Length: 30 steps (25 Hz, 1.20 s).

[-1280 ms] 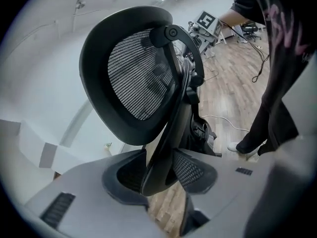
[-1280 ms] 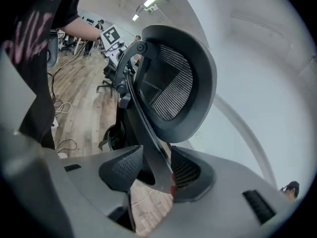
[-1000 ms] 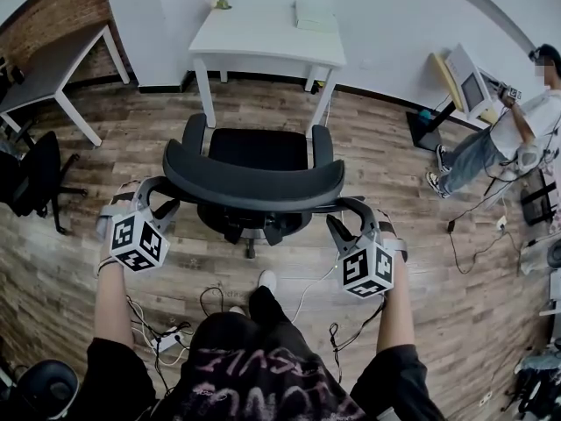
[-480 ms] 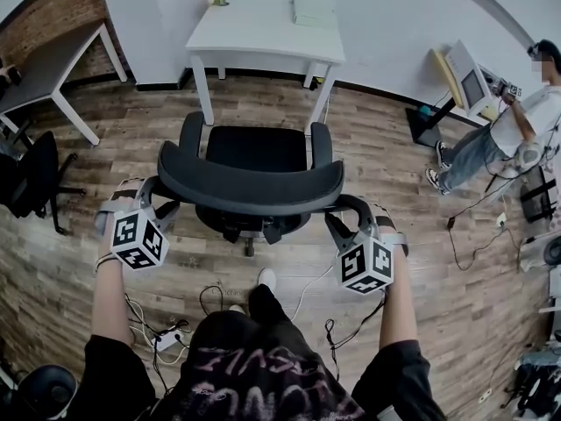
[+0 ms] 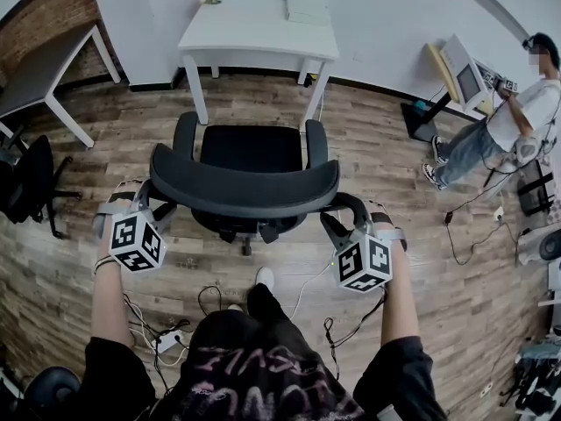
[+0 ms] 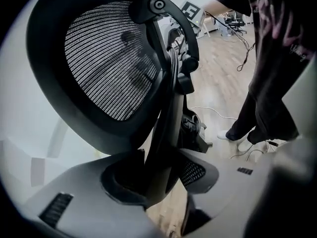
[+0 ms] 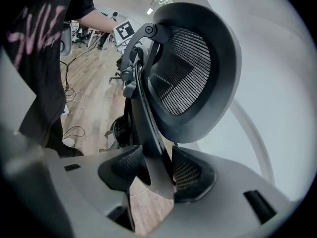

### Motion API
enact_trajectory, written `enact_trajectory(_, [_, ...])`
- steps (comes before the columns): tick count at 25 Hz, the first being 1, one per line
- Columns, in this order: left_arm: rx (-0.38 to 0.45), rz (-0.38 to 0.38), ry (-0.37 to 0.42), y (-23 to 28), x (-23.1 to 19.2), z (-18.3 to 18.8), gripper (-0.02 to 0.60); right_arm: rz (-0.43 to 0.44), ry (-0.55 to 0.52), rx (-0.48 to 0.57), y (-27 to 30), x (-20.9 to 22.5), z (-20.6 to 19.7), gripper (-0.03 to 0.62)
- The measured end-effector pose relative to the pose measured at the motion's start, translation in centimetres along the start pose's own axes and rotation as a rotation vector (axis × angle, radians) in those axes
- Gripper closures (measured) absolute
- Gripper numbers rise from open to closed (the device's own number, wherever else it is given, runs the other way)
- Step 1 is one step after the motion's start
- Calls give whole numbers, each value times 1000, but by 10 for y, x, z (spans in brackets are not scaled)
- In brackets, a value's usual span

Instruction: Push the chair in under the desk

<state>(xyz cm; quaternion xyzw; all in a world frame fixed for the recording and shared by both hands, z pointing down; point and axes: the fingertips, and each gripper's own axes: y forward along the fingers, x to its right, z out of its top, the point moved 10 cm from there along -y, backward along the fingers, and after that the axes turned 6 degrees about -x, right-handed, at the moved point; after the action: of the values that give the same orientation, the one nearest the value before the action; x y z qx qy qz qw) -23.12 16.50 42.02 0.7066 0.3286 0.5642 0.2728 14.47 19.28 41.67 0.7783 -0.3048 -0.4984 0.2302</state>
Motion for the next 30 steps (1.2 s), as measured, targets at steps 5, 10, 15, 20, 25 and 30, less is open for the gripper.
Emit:
enact_trajectory(5, [1,0,1,1,0,0,379,17,-47,-33,10,0,4,384])
enact_trajectory(10, [5,3,1,4,-1,1,379,-4,-120,-92,25,-4,7,382])
enact_trajectory(15, [16,3,-9,5,-6,1,377,1,-105,-79,28,2,6,379])
enact_trajectory(20, [13,3,-16,10,-14,2,377,0,-97,-77,34,10,6,376])
enact_trajectory(25, [0,5,-24,23,-29,5,377,-13,-99,-74,49,24,5,376])
enact_trajectory(30, [2,24,-42,41,-46,8,373,-16,-105,-58,68,44,2,376])
